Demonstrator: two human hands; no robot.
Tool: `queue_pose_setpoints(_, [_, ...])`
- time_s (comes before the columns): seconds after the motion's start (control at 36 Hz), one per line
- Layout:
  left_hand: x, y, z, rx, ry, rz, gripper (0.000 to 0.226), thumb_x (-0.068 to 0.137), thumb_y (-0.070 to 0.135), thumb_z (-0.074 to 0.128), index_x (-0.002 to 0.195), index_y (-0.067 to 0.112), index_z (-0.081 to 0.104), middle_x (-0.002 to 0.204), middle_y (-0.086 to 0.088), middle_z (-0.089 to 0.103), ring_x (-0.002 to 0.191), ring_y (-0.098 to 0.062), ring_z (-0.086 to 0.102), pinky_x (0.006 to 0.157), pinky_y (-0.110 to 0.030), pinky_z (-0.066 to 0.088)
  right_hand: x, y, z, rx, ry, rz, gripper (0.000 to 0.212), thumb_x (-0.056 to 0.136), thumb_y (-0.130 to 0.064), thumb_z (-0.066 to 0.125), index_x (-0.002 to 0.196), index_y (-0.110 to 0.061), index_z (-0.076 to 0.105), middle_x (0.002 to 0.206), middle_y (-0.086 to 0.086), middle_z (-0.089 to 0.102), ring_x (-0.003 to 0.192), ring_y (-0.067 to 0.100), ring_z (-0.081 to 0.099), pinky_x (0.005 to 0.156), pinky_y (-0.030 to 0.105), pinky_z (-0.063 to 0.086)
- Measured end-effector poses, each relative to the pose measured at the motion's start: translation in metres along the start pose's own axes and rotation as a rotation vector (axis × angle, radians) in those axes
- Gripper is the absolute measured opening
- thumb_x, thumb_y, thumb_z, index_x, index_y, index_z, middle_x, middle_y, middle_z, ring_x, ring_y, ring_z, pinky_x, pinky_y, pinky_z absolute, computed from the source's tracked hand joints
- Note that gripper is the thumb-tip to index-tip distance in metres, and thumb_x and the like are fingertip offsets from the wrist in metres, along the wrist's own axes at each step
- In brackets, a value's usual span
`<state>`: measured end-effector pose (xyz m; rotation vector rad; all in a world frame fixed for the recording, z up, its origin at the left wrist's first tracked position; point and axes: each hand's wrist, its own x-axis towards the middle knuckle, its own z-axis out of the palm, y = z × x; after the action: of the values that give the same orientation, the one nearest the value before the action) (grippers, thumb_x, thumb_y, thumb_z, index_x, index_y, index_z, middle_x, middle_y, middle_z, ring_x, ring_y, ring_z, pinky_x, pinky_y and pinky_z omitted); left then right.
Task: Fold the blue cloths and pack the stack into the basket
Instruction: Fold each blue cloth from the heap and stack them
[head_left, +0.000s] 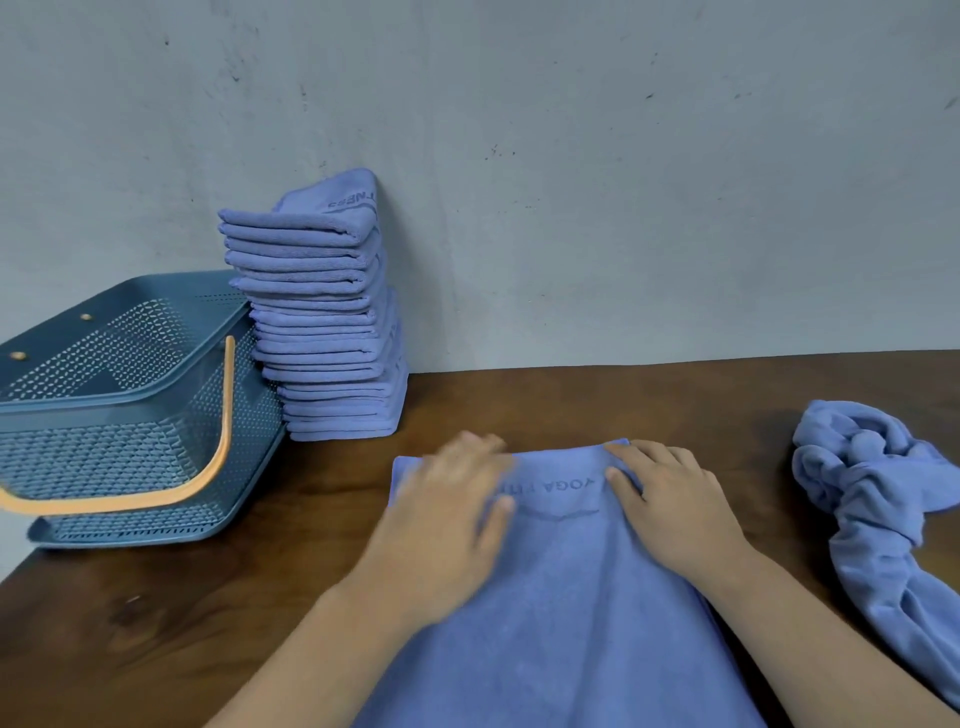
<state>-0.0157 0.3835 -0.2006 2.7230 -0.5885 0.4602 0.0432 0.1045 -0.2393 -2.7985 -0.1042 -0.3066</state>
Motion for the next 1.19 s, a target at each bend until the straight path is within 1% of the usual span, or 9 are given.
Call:
queue_pose_setpoints(0.06, [0.007, 0.02, 0.013, -0.012, -0.292, 0.058, 0.058, 0.109, 0.058, 0.029, 0.164, 0.04, 0.029, 0.172, 0.02, 0.021, 0.161, -0.004, 0.008, 0.132, -0.044, 0.009, 0.0, 0.0, -0.001, -0.013, -0.018, 0.001, 0.046, 0.107, -0.054, 0.039, 0.151, -0.046, 0.047, 0.155, -0.021, 0.045, 0.142, 0.013, 0.038, 0.11, 0.038, 0.038])
queue_pose_setpoints(0.11, [0.013, 0.019, 0.025, 0.039, -0.421, -0.012, 0.066, 0.106, 0.068, 0.026, 0.167, 0.046, 0.011, 0.175, 0.022, 0.002, 0.161, -0.005, -0.007, 0.132, -0.045, -0.003, 0.0, 0.0, -0.002, -0.033, -0.038, -0.006, 0.047, 0.107, -0.056, 0.038, 0.152, -0.045, 0.046, 0.157, -0.02, 0.042, 0.144, 0.013, 0.035, 0.112, 0.038, 0.036])
queue_pose_setpoints(0.39, [0.008, -0.008, 0.015, 0.079, -0.465, -0.262, 0.076, 0.098, 0.082, 0.022, 0.165, 0.053, -0.001, 0.174, 0.019, -0.014, 0.161, -0.009, -0.019, 0.131, -0.048, -0.009, 0.0, 0.0, -0.008, -0.081, -0.054, 0.024, 0.06, 0.105, -0.066, 0.03, 0.16, -0.043, 0.035, 0.167, -0.018, 0.031, 0.154, 0.015, 0.024, 0.12, 0.042, 0.029])
queue_pose_setpoints(0.5, [-0.014, -0.014, 0.002, 0.077, -0.404, -0.32, 0.075, 0.101, 0.079, 0.023, 0.166, 0.049, 0.004, 0.175, 0.02, -0.01, 0.161, -0.007, -0.016, 0.132, -0.043, -0.006, -0.006, -0.01, -0.015, -0.05, 0.046, -0.152, 0.059, 0.105, -0.063, 0.025, 0.16, -0.043, 0.037, 0.169, -0.012, 0.031, 0.159, 0.018, 0.018, 0.126, 0.045, 0.022])
queue_pose_setpoints(0.58, [-0.034, -0.016, -0.002, 0.061, -0.335, -0.337, 0.07, 0.104, 0.073, 0.026, 0.166, 0.046, 0.01, 0.174, 0.024, -0.005, 0.16, -0.002, -0.013, 0.131, -0.039, -0.003, -0.019, -0.026, -0.015, -0.061, -0.13, -0.34, 0.07, 0.098, -0.072, 0.013, 0.162, -0.048, 0.028, 0.174, -0.014, 0.017, 0.162, 0.013, 0.005, 0.129, 0.042, 0.008])
queue_pose_setpoints(0.67, [-0.057, -0.023, -0.009, 0.086, -0.322, -0.376, 0.066, 0.105, 0.07, 0.025, 0.166, 0.048, 0.012, 0.172, 0.029, 0.0, 0.159, 0.003, -0.007, 0.13, -0.039, 0.002, -0.027, -0.029, -0.009, -0.058, -0.349, -0.313, 0.07, 0.099, -0.079, 0.015, 0.164, -0.054, 0.004, 0.175, -0.018, -0.009, 0.161, 0.009, -0.015, 0.131, 0.043, -0.006])
queue_pose_setpoints(0.83, [-0.092, -0.06, -0.037, 0.29, -0.227, -0.635, 0.057, 0.109, 0.057, 0.023, 0.165, 0.042, 0.026, 0.173, 0.022, 0.016, 0.163, -0.012, 0.007, 0.129, -0.052, 0.015, -0.025, -0.027, -0.012, -0.065, -0.419, -0.304, 0.08, 0.092, -0.089, 0.018, 0.162, -0.057, -0.005, 0.172, -0.02, -0.019, 0.158, 0.008, -0.024, 0.13, 0.045, -0.009])
queue_pose_setpoints(1.03, [-0.082, -0.022, -0.039, 0.109, -0.086, -0.417, 0.06, 0.101, 0.052, 0.026, 0.148, 0.03, 0.055, 0.158, 0.013, 0.048, 0.152, -0.014, 0.037, 0.122, -0.041, 0.034, -0.026, -0.027, -0.014, -0.05, -0.437, -0.3, 0.085, 0.088, -0.093, 0.018, 0.161, -0.058, -0.006, 0.172, -0.019, -0.02, 0.157, 0.008, -0.026, 0.13, 0.046, -0.01])
queue_pose_setpoints(1.19, [-0.017, 0.027, 0.001, 0.041, -0.322, -0.209, 0.056, 0.11, 0.053, 0.034, 0.164, 0.037, 0.029, 0.174, 0.015, 0.019, 0.162, -0.011, 0.009, 0.131, -0.042, 0.009, -0.027, -0.028, -0.013, -0.056, -0.432, -0.292, 0.087, 0.087, -0.094, 0.021, 0.162, -0.058, -0.005, 0.173, -0.016, -0.019, 0.158, 0.011, -0.026, 0.13, 0.048, -0.01])
